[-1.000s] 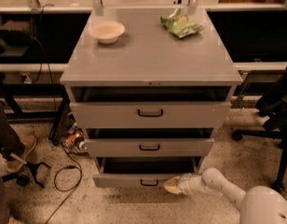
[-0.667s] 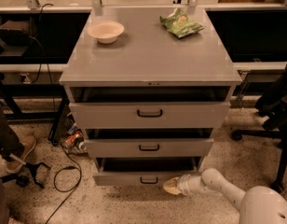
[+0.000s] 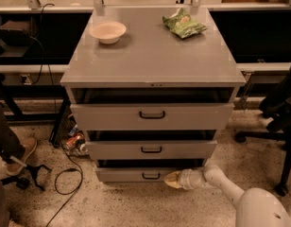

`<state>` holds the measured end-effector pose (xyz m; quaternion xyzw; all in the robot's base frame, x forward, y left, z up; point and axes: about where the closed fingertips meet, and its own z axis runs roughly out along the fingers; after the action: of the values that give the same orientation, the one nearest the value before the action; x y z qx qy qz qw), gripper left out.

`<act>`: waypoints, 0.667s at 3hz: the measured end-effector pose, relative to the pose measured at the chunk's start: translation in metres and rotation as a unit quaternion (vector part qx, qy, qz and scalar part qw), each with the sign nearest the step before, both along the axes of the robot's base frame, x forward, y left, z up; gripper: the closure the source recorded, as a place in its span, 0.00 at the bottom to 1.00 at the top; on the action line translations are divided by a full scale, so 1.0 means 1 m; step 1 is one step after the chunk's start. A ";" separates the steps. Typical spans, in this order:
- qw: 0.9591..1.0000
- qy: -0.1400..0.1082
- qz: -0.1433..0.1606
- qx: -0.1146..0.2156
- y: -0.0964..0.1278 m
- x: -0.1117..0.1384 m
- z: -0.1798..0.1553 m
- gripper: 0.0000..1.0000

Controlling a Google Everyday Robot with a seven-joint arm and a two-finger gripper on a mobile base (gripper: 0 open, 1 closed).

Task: Close bottom drawer

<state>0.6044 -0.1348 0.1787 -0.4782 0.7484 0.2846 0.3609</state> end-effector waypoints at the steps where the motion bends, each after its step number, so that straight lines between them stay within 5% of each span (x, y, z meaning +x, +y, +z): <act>1: 0.999 -0.037 0.002 -0.001 -0.003 0.025 0.007 1.00; 2: 0.998 -0.070 0.002 0.000 -0.007 0.045 0.015 1.00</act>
Offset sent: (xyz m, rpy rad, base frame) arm 0.0882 -0.0244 0.0314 -0.0034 -0.2711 -0.0059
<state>0.6496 -0.1423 0.1935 -0.4984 0.7205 0.2510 0.4116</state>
